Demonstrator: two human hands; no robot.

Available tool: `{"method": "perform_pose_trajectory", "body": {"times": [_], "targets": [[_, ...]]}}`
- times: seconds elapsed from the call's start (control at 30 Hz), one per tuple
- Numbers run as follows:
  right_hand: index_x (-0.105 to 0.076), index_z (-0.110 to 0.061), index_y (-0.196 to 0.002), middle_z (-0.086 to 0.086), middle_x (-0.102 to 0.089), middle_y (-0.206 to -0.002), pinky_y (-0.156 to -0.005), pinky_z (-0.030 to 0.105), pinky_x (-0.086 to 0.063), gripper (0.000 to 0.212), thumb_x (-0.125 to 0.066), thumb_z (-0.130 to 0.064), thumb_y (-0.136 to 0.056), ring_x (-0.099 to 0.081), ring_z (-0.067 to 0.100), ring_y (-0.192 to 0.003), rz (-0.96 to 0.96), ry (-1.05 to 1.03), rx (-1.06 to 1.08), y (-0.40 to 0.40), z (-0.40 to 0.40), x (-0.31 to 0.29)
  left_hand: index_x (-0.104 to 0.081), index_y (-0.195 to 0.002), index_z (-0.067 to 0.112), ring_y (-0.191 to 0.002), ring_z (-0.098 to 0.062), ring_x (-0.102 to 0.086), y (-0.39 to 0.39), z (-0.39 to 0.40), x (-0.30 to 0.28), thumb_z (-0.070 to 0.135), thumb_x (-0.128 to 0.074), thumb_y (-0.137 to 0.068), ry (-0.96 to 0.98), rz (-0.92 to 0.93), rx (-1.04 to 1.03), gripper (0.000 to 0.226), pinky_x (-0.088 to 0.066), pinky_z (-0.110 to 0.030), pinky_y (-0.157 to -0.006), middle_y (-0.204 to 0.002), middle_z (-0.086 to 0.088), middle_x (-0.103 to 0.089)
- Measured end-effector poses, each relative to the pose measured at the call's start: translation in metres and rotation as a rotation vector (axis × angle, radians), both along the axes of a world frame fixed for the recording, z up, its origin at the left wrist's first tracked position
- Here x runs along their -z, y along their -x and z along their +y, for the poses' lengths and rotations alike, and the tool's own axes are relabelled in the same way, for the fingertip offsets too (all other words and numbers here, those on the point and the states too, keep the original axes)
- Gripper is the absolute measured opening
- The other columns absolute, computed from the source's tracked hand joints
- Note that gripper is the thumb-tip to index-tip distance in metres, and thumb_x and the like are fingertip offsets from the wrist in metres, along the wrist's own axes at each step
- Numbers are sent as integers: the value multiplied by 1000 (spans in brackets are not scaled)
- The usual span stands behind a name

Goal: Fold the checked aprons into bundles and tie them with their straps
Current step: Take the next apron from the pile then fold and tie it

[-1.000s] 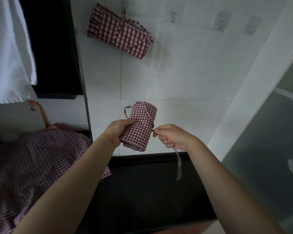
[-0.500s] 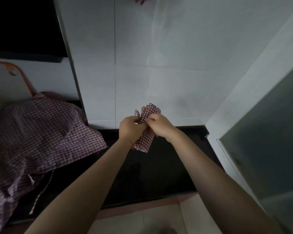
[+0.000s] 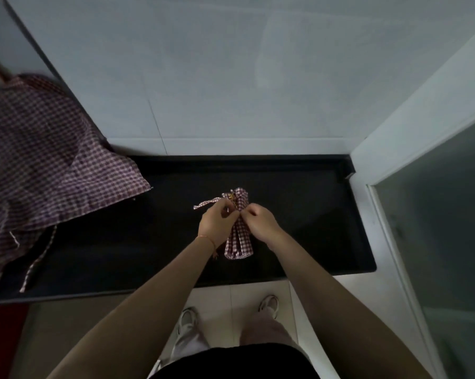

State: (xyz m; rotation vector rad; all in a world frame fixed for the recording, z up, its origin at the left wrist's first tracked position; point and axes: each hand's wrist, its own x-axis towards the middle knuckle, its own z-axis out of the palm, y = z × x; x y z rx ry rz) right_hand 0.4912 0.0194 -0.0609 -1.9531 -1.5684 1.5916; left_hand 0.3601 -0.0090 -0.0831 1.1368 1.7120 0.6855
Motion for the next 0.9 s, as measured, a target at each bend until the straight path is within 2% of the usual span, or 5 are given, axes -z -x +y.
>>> {"method": "perform_pose_trajectory", "body": {"times": [0.07, 0.17, 0.4, 0.7, 0.9], "targets": [[-61, -19, -101, 3, -62, -101, -80, 32, -48, 18, -45, -27, -103, -61, 17, -93, -8, 24, -23, -10, 4, 8, -61, -90, 30, -88, -11, -62, -8, 1, 8, 25, -63, -93, 23, 49, 38, 6, -55, -31, -76, -97, 6, -63], [-60, -17, -104, 4, -61, -102, -76, 29, -46, 20, -43, -27, -103, -59, 17, -92, -28, 18, -68, -16, 10, 14, -60, -80, 27, -85, -7, -56, -18, 1, 15, 22, -68, -89, -86, 168, 57, 13, -43, -17, -70, -100, 5, -57], [-58, -14, -112, 4, -60, -103, -74, 28, -46, 22, -39, -24, -105, -59, 16, -92, -77, -2, -184, -21, 19, 13, -64, -87, 24, -80, -1, -55, -28, 5, 14, 10, -69, -86, -207, 192, 27, 14, -42, -8, -69, -92, 8, -59], [-60, -14, -105, 0, -61, -95, -72, 28, -49, 18, -44, -23, -104, -61, 16, -85, -87, -141, -197, -18, 10, 15, -73, -108, 14, -83, -11, -68, -22, 16, 20, 10, -61, -95, -36, 2, -25, 17, -57, -22, -76, -96, -1, -72], [-59, -14, -89, 2, -59, -86, -66, 30, -45, 22, -49, -27, -103, -58, 16, -75, -150, -290, -302, -11, 14, 2, -71, -100, 9, -84, -16, -62, -19, 19, 16, 4, -55, -92, -5, 147, 181, 18, -50, -23, -73, -93, -4, -67]]}}
